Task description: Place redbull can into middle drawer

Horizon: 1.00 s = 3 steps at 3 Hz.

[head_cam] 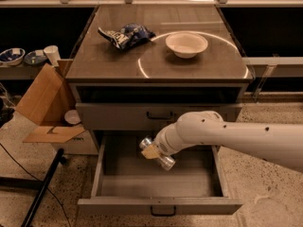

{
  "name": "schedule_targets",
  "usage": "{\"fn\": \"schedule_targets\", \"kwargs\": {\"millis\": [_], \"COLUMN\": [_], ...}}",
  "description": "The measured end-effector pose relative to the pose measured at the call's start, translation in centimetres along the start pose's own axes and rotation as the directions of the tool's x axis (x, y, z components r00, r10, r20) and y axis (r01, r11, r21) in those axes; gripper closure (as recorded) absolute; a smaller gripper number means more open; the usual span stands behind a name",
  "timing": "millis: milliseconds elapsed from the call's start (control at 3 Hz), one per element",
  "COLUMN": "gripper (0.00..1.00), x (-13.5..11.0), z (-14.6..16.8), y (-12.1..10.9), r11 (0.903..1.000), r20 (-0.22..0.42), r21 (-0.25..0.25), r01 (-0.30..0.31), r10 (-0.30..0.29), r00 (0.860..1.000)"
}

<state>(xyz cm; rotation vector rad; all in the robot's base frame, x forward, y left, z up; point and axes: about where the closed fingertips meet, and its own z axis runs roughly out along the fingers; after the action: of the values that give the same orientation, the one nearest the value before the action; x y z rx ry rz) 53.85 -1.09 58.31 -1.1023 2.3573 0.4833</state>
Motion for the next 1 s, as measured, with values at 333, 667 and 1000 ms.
{"fn": "schedule_targets", "kwargs": {"millis": [333,667,1000], "gripper": [1.00,1.00,1.00], "x": [0.0,-1.1,-0.2], "z": [0.0,1.4,4.7], "y": [0.0,-1.4,-3.4], "r11": [1.0000,0.9982,0.9952], "r20": [0.000,-0.032,-0.066], "r21": [0.000,0.014,0.001], "r01": [0.000,0.058,0.098], "r10": [0.000,-0.058,-0.098], "r00": [1.000,0.998,0.993]}}
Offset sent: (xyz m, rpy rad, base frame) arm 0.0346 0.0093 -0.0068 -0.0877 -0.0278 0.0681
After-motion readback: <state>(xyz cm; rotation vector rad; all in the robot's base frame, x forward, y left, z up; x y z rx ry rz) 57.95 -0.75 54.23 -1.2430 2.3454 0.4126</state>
